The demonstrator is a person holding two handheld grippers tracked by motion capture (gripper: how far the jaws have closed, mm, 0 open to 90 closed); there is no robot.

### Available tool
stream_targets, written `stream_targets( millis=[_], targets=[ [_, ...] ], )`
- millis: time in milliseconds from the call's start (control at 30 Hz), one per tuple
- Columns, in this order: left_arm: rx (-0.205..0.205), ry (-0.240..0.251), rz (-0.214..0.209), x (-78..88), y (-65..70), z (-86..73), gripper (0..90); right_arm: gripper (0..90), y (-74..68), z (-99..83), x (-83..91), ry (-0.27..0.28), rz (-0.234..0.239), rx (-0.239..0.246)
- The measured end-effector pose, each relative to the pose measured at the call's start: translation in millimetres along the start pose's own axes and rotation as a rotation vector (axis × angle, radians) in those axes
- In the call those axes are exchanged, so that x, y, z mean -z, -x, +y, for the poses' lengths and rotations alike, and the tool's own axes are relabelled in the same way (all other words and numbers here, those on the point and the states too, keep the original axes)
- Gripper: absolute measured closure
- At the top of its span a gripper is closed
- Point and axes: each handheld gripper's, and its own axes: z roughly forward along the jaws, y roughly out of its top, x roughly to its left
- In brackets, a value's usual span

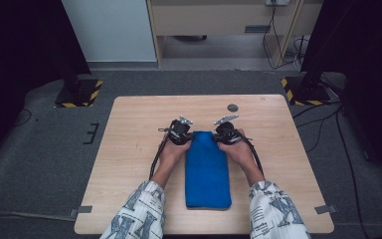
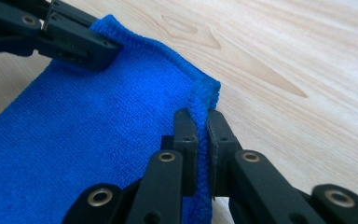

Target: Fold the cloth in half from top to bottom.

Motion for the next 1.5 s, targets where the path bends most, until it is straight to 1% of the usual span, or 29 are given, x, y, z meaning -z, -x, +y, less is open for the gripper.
stream_targets(
  millis=[33, 100, 133, 233, 300, 333, 367, 400, 433, 467, 533, 600, 700, 833, 933, 967, 1033, 1167, 1333, 1433, 1500],
  targets=[
    [0.006, 0.005, -0.002, 2.2, 0.5, 1.0, 84.0, 85.0, -0.5, 0.5, 3.1, 0.010, 0.001, -0.004],
    [0.033, 0.021, -0.009, 6.1, 0.9, 2.4, 83.9, 84.9, -1.3, 1.9, 11.5, 0.033, 0.001, -0.004],
    [0.036, 0.030, -0.009, 8.0, 1.5, 3.3, 83.9, 84.9, -1.3, 1.9, 11.5, 0.033, 0.001, -0.004],
    [0.019, 0.045, -0.003, 13.8, 3.8, 7.3, 84.1, 84.9, -1.8, 3.9, 18.8, 0.048, -0.003, 0.007],
    [0.021, 0.065, 0.002, 18.5, 4.2, 10.7, 84.1, 84.9, -0.8, 8.5, 25.9, 0.071, -0.004, -0.002],
    [0.019, 0.074, 0.004, 20.7, 4.4, 12.3, 84.1, 84.9, -0.8, 8.5, 25.9, 0.071, -0.004, -0.002],
    [0.019, 0.087, 0.007, 25.1, 3.8, 15.7, 84.2, 84.9, -0.7, 12.6, 30.1, 0.087, -0.008, -0.003],
    [0.019, 0.087, 0.007, 25.1, 3.8, 15.7, 84.2, 84.9, -0.7, 12.6, 30.1, 0.087, -0.008, -0.003],
    [0.020, 0.102, -0.001, 28.8, 2.5, 18.7, 84.2, 84.9, -1.2, 16.6, 34.3, 0.097, -0.009, -0.003],
    [0.020, 0.102, -0.001, 28.8, 2.5, 18.7, 84.2, 84.9, -1.2, 16.6, 34.3, 0.097, -0.009, -0.003],
    [0.019, 0.112, -0.002, 32.1, 1.7, 20.9, 84.1, 84.9, -2.4, 22.2, 39.8, 0.113, -0.013, -0.001],
    [0.011, 0.119, 0.005, 35.5, 1.2, 22.8, 84.1, 84.9, -2.7, 23.7, 41.1, 0.119, -0.014, -0.003],
    [0.013, 0.133, 0.002, 39.4, 0.2, 26.2, 84.2, 84.9, -2.9, 27.2, 42.7, 0.126, -0.016, 0.010],
    [0.004, 0.139, 0.005, 42.1, -0.1, 28.4, 84.2, 84.9, -2.7, 27.8, 42.6, 0.130, -0.018, 0.007],
    [0.006, 0.152, -0.003, 43.6, -0.5, 29.7, 84.2, 84.9, -1.7, 29.2, 43.7, 0.139, -0.021, 0.000],
    [0.003, 0.147, 0.002, 44.2, -0.5, 30.3, 84.2, 84.9, -1.4, 30.0, 44.3, 0.140, -0.025, -0.001],
    [0.000, 0.151, 0.004, 45.3, -0.9, 31.6, 84.2, 84.9, -1.1, 31.7, 45.6, 0.149, -0.026, -0.002],
    [0.002, 0.155, -0.001, 47.8, -2.2, 35.6, 84.2, 84.9, -1.4, 34.5, 48.1, 0.158, -0.029, -0.003],
    [0.005, 0.168, -0.003, 52.2, -2.8, 40.9, 84.2, 84.9, 0.1, 40.2, 54.2, 0.178, -0.026, -0.020],
    [0.001, 0.174, -0.002, 53.8, -2.1, 42.3, 84.2, 84.9, 0.1, 41.1, 54.8, 0.178, -0.030, -0.010],
    [-0.003, 0.168, 0.006, 54.0, -2.0, 42.2, 84.1, 84.9, -0.4, 41.5, 55.3, 0.176, -0.033, -0.005]
  ],
)
